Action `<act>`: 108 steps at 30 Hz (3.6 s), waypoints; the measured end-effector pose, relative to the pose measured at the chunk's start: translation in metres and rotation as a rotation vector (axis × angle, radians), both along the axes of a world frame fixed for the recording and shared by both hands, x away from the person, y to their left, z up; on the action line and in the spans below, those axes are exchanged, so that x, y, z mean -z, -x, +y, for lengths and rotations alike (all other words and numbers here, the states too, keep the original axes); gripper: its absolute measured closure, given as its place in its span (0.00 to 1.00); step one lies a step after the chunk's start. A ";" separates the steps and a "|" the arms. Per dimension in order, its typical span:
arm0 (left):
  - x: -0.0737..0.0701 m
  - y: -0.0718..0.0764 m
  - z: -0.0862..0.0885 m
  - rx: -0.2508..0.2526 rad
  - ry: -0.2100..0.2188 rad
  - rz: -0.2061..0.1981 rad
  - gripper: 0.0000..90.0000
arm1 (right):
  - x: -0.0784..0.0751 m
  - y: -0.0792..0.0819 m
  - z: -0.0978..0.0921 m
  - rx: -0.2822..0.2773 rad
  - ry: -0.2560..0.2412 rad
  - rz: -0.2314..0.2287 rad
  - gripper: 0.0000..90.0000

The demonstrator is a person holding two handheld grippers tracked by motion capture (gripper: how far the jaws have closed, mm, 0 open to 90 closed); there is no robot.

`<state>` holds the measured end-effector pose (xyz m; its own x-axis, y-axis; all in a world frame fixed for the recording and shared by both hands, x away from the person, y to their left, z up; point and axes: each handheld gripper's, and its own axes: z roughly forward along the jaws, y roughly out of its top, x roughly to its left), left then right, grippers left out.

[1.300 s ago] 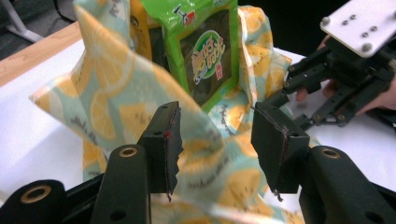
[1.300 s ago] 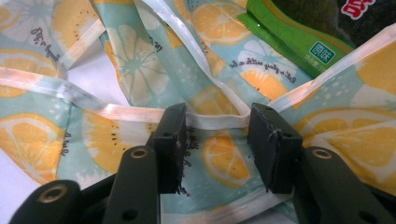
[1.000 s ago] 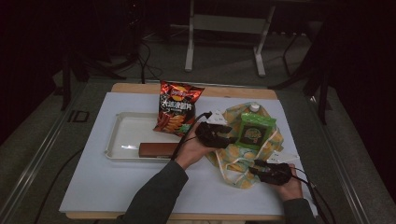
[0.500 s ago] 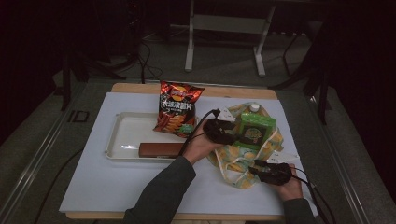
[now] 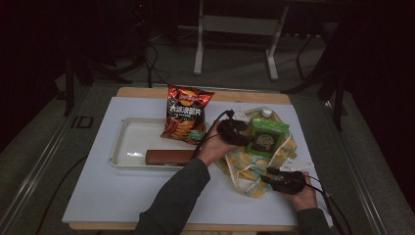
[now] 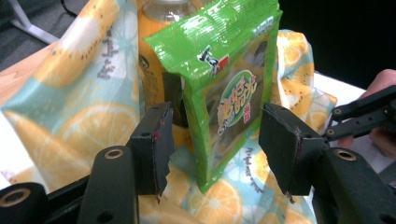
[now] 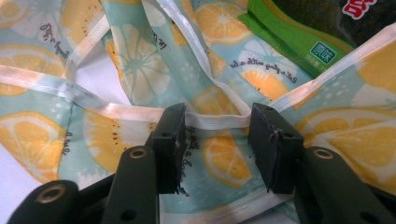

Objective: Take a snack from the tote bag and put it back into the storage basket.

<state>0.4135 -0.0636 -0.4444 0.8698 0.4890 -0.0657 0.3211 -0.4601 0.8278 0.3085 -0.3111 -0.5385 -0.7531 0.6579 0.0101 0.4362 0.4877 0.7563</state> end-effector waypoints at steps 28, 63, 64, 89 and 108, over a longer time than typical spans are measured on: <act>0.011 -0.017 -0.025 -0.022 0.051 0.036 0.51 | 0.000 0.000 0.000 0.000 0.001 -0.002 0.62; 0.015 0.006 -0.011 0.002 0.051 -0.030 0.82 | 0.000 0.000 0.000 0.000 0.004 -0.004 0.62; 0.014 0.006 -0.011 0.002 0.054 -0.030 0.82 | 0.000 0.000 0.000 0.000 0.004 -0.004 0.62; -0.003 0.012 0.004 -0.018 0.140 -0.040 0.83 | 0.000 0.000 0.000 -0.001 0.004 -0.006 0.62; -0.020 0.023 0.010 -0.017 0.201 -0.044 0.83 | 0.000 0.000 0.000 0.000 0.006 -0.008 0.62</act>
<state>0.3907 -0.0539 -0.4239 0.8655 0.4849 -0.1257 0.2890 -0.2785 0.9159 0.3082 -0.3109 -0.5386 -0.7534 0.6576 0.0001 0.4300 0.4925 0.7566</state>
